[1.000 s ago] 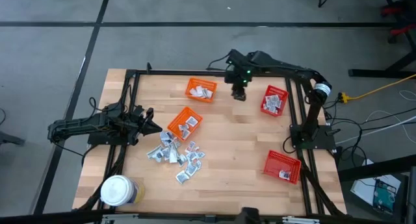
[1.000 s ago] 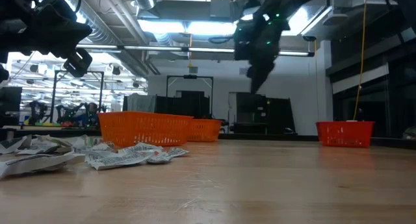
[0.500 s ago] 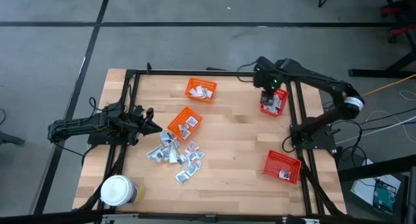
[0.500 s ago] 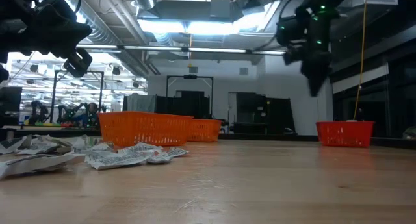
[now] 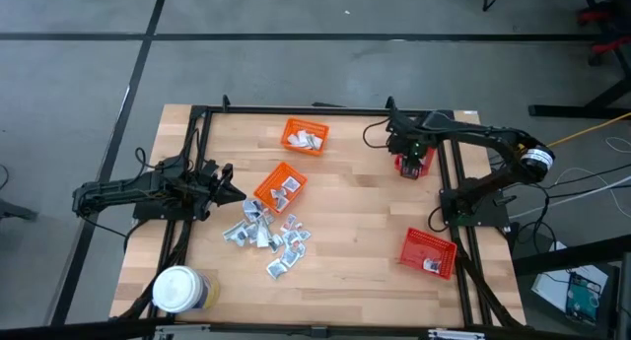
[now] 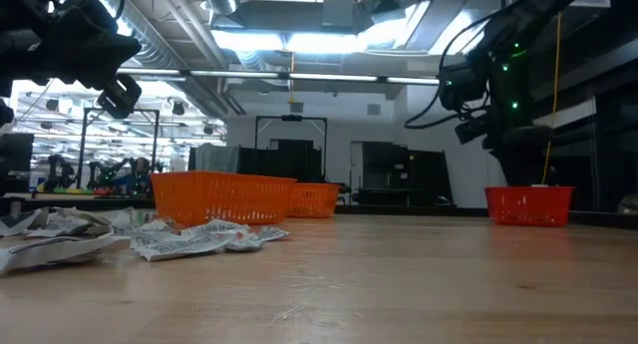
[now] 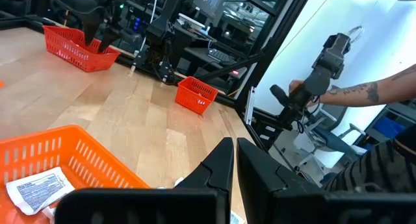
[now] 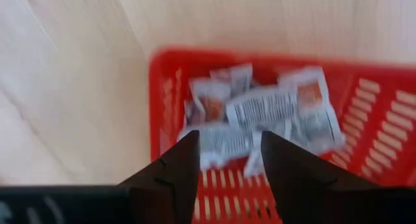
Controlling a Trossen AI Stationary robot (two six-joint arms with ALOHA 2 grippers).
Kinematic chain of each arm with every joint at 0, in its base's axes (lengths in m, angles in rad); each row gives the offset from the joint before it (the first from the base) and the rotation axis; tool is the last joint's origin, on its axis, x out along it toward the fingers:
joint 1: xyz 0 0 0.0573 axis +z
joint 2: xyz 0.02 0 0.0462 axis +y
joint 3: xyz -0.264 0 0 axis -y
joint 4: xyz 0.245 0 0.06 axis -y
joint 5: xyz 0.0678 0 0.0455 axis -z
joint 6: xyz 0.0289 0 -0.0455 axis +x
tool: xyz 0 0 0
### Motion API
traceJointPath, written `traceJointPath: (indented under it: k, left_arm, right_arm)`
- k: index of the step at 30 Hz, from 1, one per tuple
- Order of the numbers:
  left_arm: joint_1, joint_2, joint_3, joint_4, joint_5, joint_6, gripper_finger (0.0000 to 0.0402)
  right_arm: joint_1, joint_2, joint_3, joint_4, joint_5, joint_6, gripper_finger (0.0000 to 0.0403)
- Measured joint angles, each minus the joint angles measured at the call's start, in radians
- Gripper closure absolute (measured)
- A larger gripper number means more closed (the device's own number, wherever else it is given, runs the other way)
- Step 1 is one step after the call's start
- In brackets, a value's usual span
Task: Pick & Place First Aid Supplies
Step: Adjust the bins
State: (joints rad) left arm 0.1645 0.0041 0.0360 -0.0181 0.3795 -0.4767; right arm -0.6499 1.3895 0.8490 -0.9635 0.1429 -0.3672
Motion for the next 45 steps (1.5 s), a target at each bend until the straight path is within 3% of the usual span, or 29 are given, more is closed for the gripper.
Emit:
traceJointPath:
  k: [9, 15, 22, 26, 31, 36, 39, 42, 45]
  left_arm:
    - [0.0, 0.0, 0.0, 0.0, 0.0, 0.0, 0.0386]
    - [0.0, 0.0, 0.0, 0.0, 0.0, 0.0, 0.0386]
    - [0.0, 0.0, 0.0, 0.0, 0.0, 0.0, 0.0386]
    - [0.0, 0.0, 0.0, 0.0, 0.0, 0.0, 0.0386]
    - [0.0, 0.0, 0.0, 0.0, 0.0, 0.0, 0.0386]
    - [0.0, 0.0, 0.0, 0.0, 0.0, 0.0, 0.0386]
    - [0.0, 0.0, 0.0, 0.0, 0.0, 0.0, 0.0386]
    - [0.0, 0.0, 0.0, 0.0, 0.0, 0.0, 0.0386]
    - [0.0, 0.0, 0.0, 0.0, 0.0, 0.0, 0.0386]
  right_arm:
    - [0.06, 0.047, -0.029, 0.151, -0.012, -0.006, 0.024]
    - [0.121, 0.103, -0.03, 0.237, -0.116, 0.03, 0.024]
    - [0.229, 0.108, 0.013, 0.344, -0.135, 0.099, 0.024]
    - [0.286, 0.108, 0.061, 0.434, -0.222, 0.102, 0.024]
    - [0.349, 0.109, 0.077, 0.682, -0.326, 0.108, 0.024]
    - [0.374, 0.124, 0.08, 0.941, -0.596, 0.181, 0.024]
    - [0.374, 0.115, 0.129, 0.928, -0.702, 0.221, 0.024]
    - [0.373, 0.092, 0.198, 0.813, -0.706, 0.219, 0.024]
    - [0.382, 0.074, 0.287, 0.576, -0.684, 0.204, 0.024]
